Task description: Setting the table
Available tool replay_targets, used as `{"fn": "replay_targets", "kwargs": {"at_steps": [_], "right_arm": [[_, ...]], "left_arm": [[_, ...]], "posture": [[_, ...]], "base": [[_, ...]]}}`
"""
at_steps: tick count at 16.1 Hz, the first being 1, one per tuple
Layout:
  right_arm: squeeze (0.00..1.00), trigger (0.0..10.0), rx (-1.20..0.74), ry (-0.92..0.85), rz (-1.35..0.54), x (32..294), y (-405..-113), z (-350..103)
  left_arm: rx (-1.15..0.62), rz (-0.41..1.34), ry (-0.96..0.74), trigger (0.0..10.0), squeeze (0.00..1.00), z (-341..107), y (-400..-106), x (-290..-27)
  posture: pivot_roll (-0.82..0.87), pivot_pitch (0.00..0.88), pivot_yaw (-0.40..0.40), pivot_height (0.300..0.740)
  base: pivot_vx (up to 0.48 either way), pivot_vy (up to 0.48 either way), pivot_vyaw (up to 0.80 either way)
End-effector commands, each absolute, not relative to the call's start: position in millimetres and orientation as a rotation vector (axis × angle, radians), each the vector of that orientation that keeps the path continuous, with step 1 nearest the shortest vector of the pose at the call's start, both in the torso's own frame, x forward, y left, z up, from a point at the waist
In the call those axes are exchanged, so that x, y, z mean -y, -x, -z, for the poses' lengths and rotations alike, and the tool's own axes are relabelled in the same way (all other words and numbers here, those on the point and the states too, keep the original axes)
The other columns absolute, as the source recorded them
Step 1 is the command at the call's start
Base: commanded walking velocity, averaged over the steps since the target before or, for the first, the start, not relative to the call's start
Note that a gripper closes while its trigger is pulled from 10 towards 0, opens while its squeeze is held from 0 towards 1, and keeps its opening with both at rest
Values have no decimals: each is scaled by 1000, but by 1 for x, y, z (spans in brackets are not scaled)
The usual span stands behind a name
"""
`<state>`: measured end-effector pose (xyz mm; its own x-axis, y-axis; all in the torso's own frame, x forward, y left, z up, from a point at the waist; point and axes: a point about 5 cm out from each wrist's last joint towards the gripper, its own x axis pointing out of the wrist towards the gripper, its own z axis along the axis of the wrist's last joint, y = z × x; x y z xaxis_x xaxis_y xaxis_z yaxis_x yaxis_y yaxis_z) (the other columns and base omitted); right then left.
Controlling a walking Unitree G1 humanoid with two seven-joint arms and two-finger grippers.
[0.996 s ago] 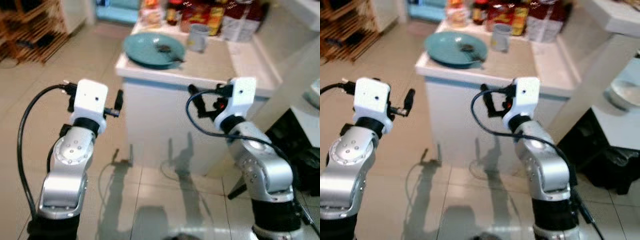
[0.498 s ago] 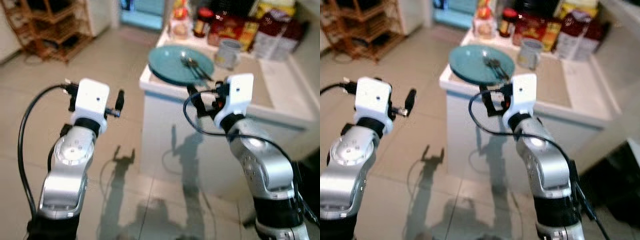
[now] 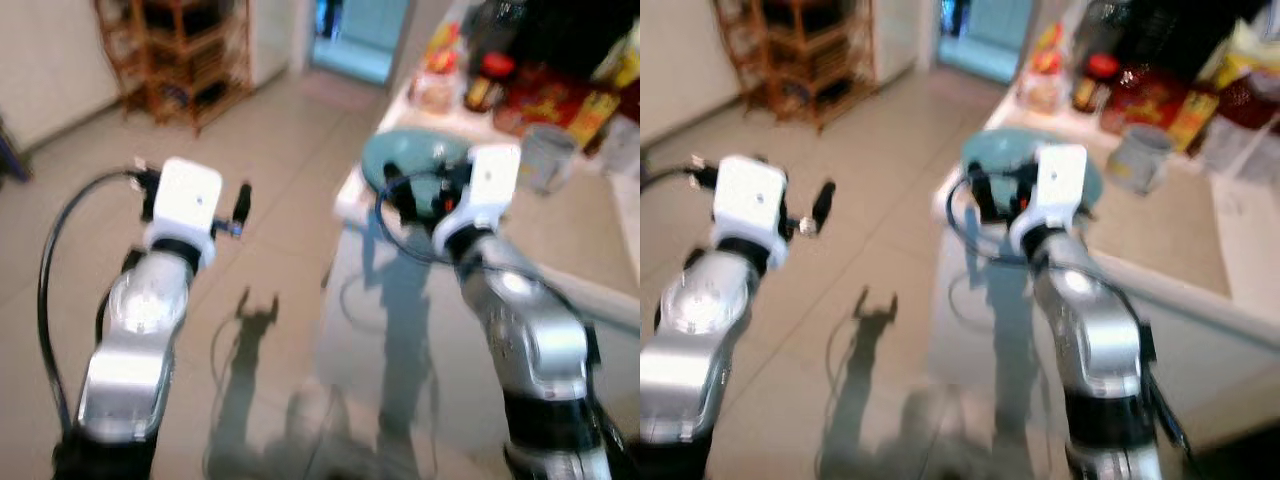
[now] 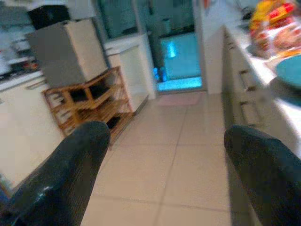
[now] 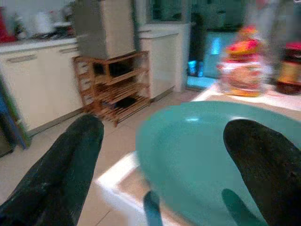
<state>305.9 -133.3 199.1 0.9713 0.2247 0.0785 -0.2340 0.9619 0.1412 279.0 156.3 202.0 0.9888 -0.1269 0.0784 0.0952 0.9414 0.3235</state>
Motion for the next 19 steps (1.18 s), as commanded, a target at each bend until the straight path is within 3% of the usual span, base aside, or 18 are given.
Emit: {"fn": "replay_targets", "kwargs": {"at_steps": [1, 4, 10, 12, 15, 19], "right_arm": [[0, 10000, 66, -187, -194, 143, -306, -203], [0, 10000, 81, -179, -181, 146, -303, -206], [0, 10000, 54, -126, -146, 155, -303, -213], [0, 10000, -66, -26, -130, 158, -304, -208], [0, 10000, -203, -31, -122, 174, -304, -217], [0, 10000, -347, -85, -197, 176, -304, -221]], "left_arm": [[121, 151, -335, 10000, 0, -205, -277, -149], [124, 157, -335, 10000, 0, -206, -277, -149], [115, 200, -331, 10000, 0, -203, -276, -141], [105, 228, -360, 10000, 0, -201, -274, -143], [120, 325, -353, 10000, 0, -209, -269, -144], [103, 441, -362, 10000, 0, -210, -265, -138]], "posture": [[123, 28, -97, 740], [122, 22, -95, 740], [117, 32, -99, 740], [117, 35, -101, 740], [118, 43, -106, 740], [111, 48, -95, 740]], "base": [[398, 0, -800], [401, 0, -800], [164, 0, 0], [0, 0, 0], [0, 0, 0], [0, 0, 0]]}}
